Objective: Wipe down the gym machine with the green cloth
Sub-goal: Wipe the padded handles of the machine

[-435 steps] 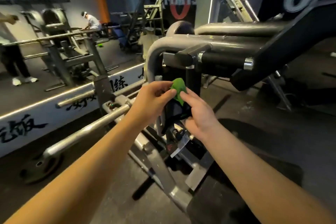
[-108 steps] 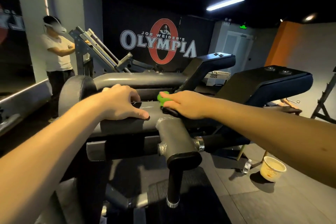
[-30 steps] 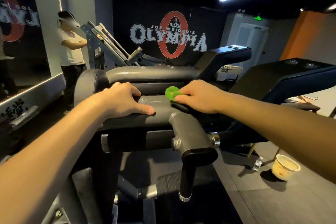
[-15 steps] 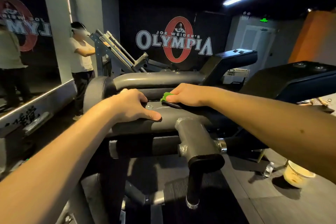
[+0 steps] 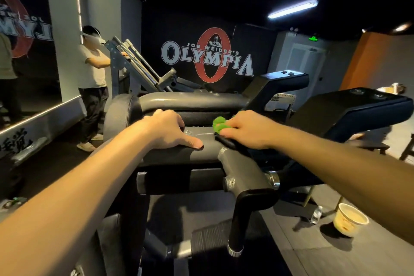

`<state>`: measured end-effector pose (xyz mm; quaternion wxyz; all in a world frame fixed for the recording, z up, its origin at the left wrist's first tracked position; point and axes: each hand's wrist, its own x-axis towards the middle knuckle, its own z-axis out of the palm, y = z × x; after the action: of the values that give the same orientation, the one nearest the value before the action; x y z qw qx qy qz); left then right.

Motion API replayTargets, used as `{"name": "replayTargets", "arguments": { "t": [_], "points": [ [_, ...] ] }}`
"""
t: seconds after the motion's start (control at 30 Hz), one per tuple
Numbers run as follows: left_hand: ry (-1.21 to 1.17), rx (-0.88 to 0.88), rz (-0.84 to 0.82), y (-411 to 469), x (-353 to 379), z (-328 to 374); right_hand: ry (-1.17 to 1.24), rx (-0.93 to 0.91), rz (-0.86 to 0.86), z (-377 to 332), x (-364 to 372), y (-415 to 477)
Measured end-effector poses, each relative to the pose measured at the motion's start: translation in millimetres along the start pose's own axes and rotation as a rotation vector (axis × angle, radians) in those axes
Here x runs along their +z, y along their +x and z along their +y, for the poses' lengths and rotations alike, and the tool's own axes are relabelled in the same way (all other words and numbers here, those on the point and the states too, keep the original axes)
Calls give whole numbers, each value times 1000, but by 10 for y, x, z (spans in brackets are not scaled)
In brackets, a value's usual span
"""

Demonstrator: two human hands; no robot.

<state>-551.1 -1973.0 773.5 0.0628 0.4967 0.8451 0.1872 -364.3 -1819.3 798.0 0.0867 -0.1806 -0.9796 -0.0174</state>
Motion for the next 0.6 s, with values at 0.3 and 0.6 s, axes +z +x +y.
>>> {"name": "replayTargets", "arguments": {
  "t": [0.3, 0.6],
  "points": [
    [192, 34, -6, -211, -86, -281, -35, 87, 23, 215, -12, -312],
    [125, 30, -4, -199, -57, -299, -20, -82, 62, -515, 183, 18]
  ]
}}
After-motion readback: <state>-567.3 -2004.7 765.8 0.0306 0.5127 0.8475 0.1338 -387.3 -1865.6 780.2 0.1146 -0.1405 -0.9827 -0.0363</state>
